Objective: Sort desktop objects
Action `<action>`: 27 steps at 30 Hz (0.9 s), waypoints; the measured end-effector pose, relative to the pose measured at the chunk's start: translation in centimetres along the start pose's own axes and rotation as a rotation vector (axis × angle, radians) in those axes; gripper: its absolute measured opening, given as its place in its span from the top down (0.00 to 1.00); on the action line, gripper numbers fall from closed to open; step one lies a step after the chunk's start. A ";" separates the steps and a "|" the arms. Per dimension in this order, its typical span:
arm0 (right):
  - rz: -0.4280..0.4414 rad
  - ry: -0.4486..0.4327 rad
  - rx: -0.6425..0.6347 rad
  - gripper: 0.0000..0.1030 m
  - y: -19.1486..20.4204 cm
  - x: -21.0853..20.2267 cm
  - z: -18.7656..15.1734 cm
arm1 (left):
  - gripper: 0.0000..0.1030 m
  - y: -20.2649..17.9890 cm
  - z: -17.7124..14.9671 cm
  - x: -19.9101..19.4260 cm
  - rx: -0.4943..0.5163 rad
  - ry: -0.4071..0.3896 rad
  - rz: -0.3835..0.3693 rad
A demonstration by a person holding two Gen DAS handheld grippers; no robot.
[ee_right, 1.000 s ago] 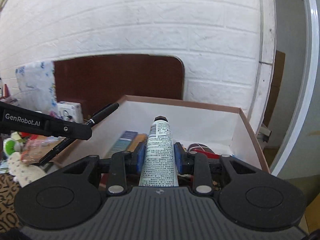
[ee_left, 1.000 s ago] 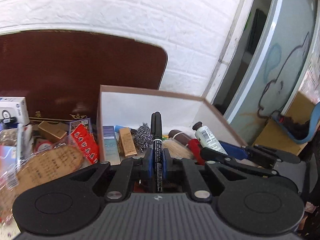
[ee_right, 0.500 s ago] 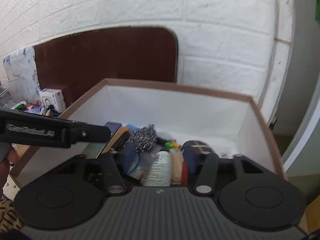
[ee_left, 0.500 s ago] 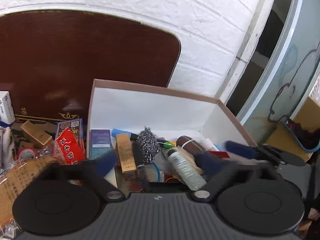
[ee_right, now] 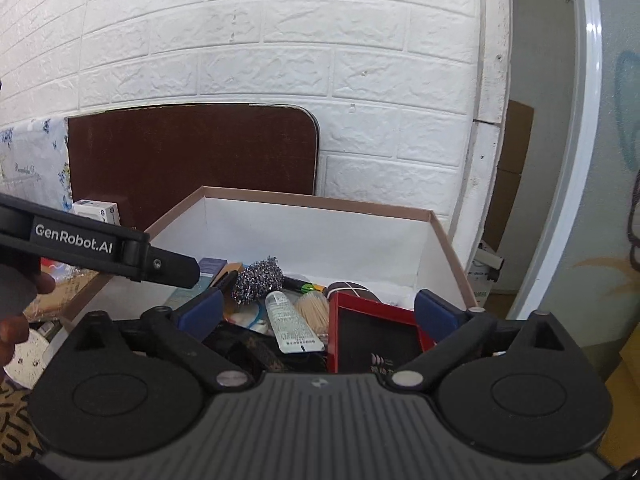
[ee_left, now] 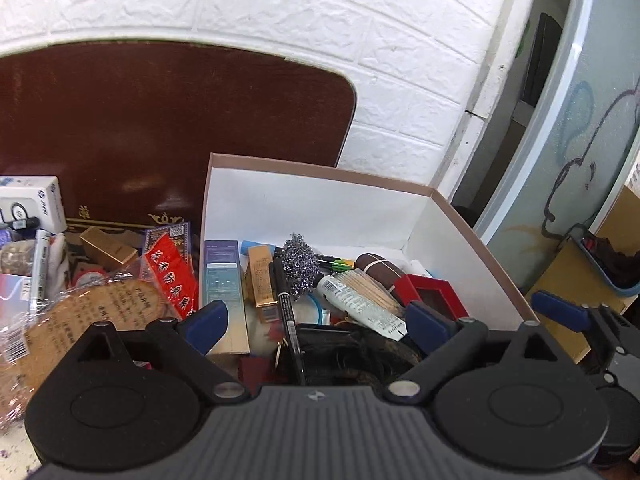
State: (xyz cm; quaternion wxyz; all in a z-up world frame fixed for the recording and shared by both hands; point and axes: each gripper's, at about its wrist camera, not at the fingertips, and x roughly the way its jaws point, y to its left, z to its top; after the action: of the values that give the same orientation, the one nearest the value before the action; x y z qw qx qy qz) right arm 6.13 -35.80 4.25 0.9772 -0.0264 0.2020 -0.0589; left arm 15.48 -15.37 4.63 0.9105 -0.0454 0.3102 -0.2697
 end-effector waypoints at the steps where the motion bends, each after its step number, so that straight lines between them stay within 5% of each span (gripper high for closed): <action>1: -0.006 -0.002 -0.002 0.02 0.2 -0.6 -0.2 | 0.04 -0.3 -0.2 -0.4 0.008 -0.004 0.010; 27: -0.121 0.078 0.030 0.02 3.2 -8.9 -7.0 | 0.04 -3.9 -8.2 -8.2 0.092 0.006 0.163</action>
State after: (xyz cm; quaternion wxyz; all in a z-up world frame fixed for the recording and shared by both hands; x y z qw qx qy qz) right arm -4.42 -31.66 1.10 0.9636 -0.0217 0.2369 -0.1217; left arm 3.43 -13.77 3.44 0.9296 0.0224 0.3029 -0.2089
